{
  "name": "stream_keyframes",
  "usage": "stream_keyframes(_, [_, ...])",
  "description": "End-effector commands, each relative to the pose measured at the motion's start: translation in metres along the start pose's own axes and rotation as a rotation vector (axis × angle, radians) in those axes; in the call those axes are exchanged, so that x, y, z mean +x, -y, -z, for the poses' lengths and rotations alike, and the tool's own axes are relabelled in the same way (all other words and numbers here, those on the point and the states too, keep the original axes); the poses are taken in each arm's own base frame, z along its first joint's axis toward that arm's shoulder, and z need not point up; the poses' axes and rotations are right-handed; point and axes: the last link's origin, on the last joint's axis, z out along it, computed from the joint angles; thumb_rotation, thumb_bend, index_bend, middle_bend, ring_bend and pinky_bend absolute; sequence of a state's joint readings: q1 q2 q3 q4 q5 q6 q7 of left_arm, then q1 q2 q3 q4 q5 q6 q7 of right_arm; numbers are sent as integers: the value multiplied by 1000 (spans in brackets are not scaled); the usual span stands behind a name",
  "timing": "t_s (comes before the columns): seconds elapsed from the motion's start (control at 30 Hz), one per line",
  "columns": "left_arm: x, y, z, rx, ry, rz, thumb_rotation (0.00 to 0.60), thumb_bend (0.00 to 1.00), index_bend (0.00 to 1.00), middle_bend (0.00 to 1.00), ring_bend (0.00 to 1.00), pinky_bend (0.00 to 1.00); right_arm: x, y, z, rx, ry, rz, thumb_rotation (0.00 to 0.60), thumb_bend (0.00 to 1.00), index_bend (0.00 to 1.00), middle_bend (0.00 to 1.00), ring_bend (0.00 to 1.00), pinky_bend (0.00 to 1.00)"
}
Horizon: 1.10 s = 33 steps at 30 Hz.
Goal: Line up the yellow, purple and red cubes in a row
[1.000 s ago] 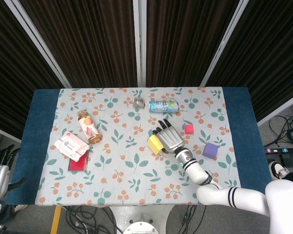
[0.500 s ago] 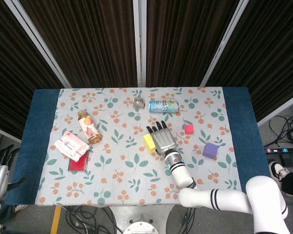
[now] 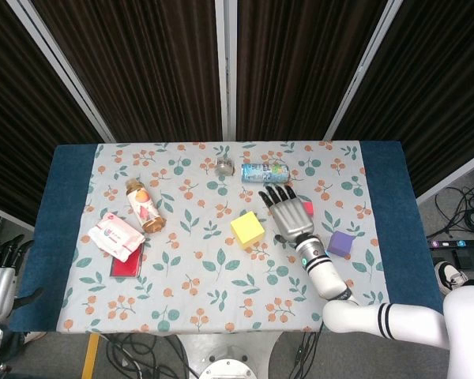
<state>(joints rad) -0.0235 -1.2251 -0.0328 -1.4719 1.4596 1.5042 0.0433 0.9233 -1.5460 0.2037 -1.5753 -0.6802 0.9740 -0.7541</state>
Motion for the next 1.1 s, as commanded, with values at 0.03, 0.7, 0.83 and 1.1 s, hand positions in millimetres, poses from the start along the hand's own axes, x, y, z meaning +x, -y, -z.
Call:
stream_keyframes(0.03, [1,-1,0,-1,-2,0,600,91,197,185,131,166,-3,-4,-13,-9,8,7,600,39,0,1,0,0])
stream_keyframes(0.7, [1,2,2,15,11,-6,600,92,198,185,130,166,-20,31,-37,97,0,14,600,0,0,0,0,0])
stream_keyframes(0.83, [1,3,2,16,9,-3,600,92,197,185,131,166,-23,38,-33,118,3,30,600,0,0,0,0,0])
stream_keyframes(1.1, [0,5,6,24,12,4,600,92,197,185,130,166,-26,43,-28,131,8,31,600,0,0,0,0,0])
